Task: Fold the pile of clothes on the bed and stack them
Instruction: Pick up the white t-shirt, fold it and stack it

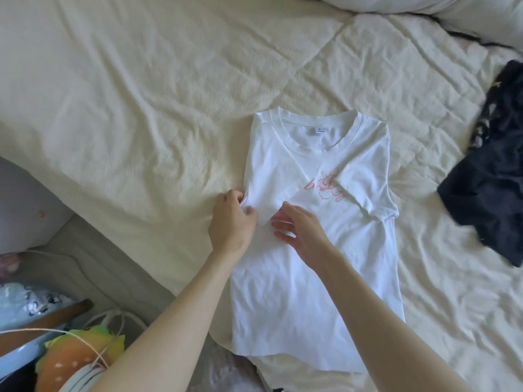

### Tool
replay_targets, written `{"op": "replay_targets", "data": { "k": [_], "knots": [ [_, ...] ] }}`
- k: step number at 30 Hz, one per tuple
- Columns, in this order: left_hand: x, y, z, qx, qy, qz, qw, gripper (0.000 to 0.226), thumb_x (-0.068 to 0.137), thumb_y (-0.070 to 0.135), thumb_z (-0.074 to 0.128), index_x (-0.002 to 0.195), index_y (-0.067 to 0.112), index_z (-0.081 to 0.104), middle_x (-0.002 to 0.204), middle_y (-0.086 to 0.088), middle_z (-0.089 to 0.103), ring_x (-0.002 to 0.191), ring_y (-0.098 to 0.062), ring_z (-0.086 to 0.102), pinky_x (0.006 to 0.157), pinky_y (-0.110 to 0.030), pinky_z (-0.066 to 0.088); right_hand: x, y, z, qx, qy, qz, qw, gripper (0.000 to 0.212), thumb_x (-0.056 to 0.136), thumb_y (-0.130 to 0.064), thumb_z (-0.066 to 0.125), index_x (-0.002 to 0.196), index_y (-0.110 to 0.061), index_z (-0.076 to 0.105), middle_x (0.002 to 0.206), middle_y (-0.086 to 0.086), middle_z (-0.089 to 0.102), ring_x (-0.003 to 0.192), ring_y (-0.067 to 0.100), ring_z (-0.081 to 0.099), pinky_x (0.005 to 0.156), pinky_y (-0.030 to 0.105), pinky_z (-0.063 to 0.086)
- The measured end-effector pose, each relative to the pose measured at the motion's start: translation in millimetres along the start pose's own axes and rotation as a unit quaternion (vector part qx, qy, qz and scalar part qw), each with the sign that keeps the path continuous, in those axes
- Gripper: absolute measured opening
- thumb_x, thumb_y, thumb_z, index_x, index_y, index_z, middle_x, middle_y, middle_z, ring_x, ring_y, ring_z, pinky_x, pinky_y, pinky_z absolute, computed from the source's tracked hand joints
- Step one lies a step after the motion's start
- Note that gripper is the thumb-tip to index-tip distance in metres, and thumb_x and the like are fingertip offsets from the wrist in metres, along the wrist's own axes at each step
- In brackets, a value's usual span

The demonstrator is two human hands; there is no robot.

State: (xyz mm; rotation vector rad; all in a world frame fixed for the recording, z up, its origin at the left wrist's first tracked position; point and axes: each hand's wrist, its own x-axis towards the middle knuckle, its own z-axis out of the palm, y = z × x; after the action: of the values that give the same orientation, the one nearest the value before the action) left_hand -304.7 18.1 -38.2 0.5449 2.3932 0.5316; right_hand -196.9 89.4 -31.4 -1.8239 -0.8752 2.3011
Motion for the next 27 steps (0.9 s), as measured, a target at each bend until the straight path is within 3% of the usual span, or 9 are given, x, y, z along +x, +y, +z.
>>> {"op": "replay_targets", "data": {
  "k": [5,6,8,10,13,15,18,23,27],
  "knots": [
    [9,-10,-13,-0.092,-0.032,-0.032,0.995,0.007,0.084,0.014,0.054,0.083,0.019,0.059,0.075,0.007,0.061,0.077,-0.020,0.058,0.065,-0.028,0.042,-11,-4,5,-0.204,0.035,-0.017,0.978,0.026,0.097,-0.030,0.047,0.086,-0.012,0.061,0.079,0.000,0.066,0.071,0.015,0.058,0.066,0.029,0.046],
    [11,-12,-15,-0.103,-0.040,-0.034,0.993,0.010,0.085,0.014,0.055,0.080,0.021,0.058,0.071,0.012,0.059,0.075,-0.018,0.058,0.062,-0.025,0.042,-11,-5,7,-0.308,0.094,-0.072,0.944,0.029,0.097,-0.033,0.046,0.082,-0.012,0.058,0.074,-0.002,0.063,0.071,0.017,0.056,0.066,0.030,0.042],
    [11,-14,-17,-0.130,-0.051,-0.040,0.989,0.008,0.087,0.016,0.056,0.085,0.023,0.059,0.073,0.016,0.057,0.078,-0.015,0.059,0.062,-0.022,0.041,-9,-13,12,-0.467,0.210,-0.265,0.817,0.025,0.096,-0.033,0.049,0.087,-0.011,0.057,0.081,0.000,0.059,0.081,0.022,0.054,0.071,0.031,0.036],
    [8,-12,-16,-0.141,-0.055,-0.040,0.988,0.015,0.088,0.027,0.059,0.100,0.019,0.059,0.084,0.011,0.060,0.085,-0.016,0.060,0.072,-0.027,0.045,-1,-32,21,-0.530,0.202,-0.434,0.700,0.025,0.096,-0.025,0.052,0.110,-0.007,0.061,0.107,0.010,0.061,0.104,0.031,0.055,0.086,0.037,0.038],
    [8,-9,-10,-0.111,-0.054,-0.041,0.991,0.031,0.083,0.033,0.064,0.107,0.016,0.053,0.098,0.004,0.060,0.089,-0.019,0.058,0.078,-0.034,0.047,32,-61,37,-0.673,0.084,-0.445,0.585,0.052,0.101,-0.029,0.038,0.147,-0.010,0.028,0.155,0.010,0.024,0.145,0.027,0.016,0.115,0.041,0.012],
    [10,-12,-9,-0.078,-0.060,-0.043,0.994,0.029,0.082,0.030,0.062,0.106,0.016,0.053,0.099,0.002,0.061,0.091,-0.023,0.058,0.077,-0.033,0.046,59,-69,42,-0.753,0.053,-0.391,0.527,0.057,0.102,-0.036,0.028,0.152,-0.014,0.009,0.160,0.004,0.001,0.147,0.021,-0.003,0.118,0.040,-0.002],
    [12,-20,-10,-0.077,-0.065,-0.030,0.995,0.025,0.082,0.033,0.064,0.101,0.016,0.059,0.090,0.004,0.063,0.086,-0.021,0.060,0.074,-0.032,0.046,80,-68,44,-0.780,0.035,-0.344,0.522,0.059,0.102,-0.039,0.025,0.152,-0.016,0.005,0.160,0.002,-0.005,0.147,0.021,-0.007,0.118,0.043,-0.004],
    [-2,-36,-13,-0.167,-0.087,-0.058,0.980,0.024,0.082,0.035,0.069,0.095,0.017,0.061,0.085,-0.002,0.068,0.077,-0.020,0.063,0.073,-0.036,0.049,54,-30,24,-0.717,0.061,-0.413,0.559,0.059,0.100,-0.032,0.035,0.152,-0.015,0.012,0.160,0.008,0.006,0.147,0.027,0.003,0.117,0.050,-0.002],
    [-26,-55,-6,-0.178,-0.107,-0.093,0.974,0.019,0.086,0.023,0.066,0.084,0.004,0.062,0.080,-0.010,0.067,0.074,-0.027,0.061,0.065,-0.035,0.045,5,34,-16,-0.714,0.022,-0.363,0.598,0.055,0.099,-0.029,0.041,0.150,-0.017,0.023,0.158,0.008,0.009,0.146,0.029,0.008,0.116,0.053,0.004]
  ]
}}
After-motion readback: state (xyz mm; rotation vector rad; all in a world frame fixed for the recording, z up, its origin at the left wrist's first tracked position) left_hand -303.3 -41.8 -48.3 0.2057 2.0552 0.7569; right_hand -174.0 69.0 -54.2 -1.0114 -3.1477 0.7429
